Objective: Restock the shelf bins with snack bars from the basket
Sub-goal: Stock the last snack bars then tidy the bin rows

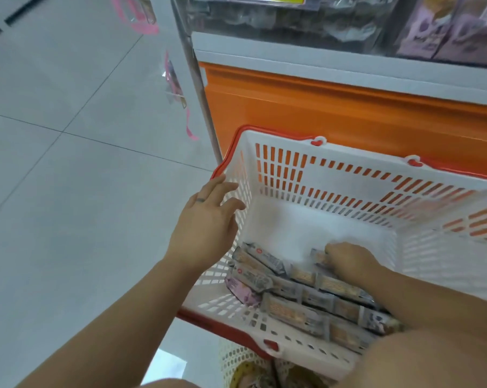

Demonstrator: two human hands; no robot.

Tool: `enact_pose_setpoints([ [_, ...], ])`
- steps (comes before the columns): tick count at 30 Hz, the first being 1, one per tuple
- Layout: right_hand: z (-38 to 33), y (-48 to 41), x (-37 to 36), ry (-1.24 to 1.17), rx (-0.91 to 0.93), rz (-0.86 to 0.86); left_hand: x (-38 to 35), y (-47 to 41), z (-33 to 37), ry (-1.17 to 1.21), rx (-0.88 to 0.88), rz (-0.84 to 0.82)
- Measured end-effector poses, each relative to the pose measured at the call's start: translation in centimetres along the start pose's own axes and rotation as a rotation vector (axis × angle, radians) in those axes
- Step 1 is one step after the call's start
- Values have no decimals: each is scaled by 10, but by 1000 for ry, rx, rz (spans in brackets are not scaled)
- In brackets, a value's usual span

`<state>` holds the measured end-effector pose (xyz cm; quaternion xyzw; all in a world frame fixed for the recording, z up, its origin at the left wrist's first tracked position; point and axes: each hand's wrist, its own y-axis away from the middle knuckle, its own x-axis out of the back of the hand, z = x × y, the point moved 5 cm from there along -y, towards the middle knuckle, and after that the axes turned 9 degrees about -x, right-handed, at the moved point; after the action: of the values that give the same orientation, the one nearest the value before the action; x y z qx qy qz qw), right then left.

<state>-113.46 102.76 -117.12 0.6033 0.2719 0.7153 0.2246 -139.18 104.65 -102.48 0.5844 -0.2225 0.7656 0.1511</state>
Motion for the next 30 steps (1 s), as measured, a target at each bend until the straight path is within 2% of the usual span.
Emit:
enact_pose_setpoints([
  [3,5,3,24,-373,7,43,4,1,-1,29,21,-9],
  [5,6,15,52,-710,28,-9,13,-2,1,107,79,-3],
  [8,2,43,88,-1192,31,-223,39,-20,16,224,50,-61],
  [11,5,78,120,-1426,105,-398,74,-42,43,322,-15,-228],
  [16,19,145,173,-1528,175,-411,120,-66,86,379,7,-531],
  [19,27,178,201,-1473,226,-365,136,-71,112,385,-12,-588],
  [23,41,209,232,-1416,255,-271,153,-76,131,509,-3,-472],
  [27,55,228,261,-1438,294,-106,169,-70,129,910,136,-204],
  [30,56,249,285,-1114,327,201,177,-64,123,1146,213,-96],
])
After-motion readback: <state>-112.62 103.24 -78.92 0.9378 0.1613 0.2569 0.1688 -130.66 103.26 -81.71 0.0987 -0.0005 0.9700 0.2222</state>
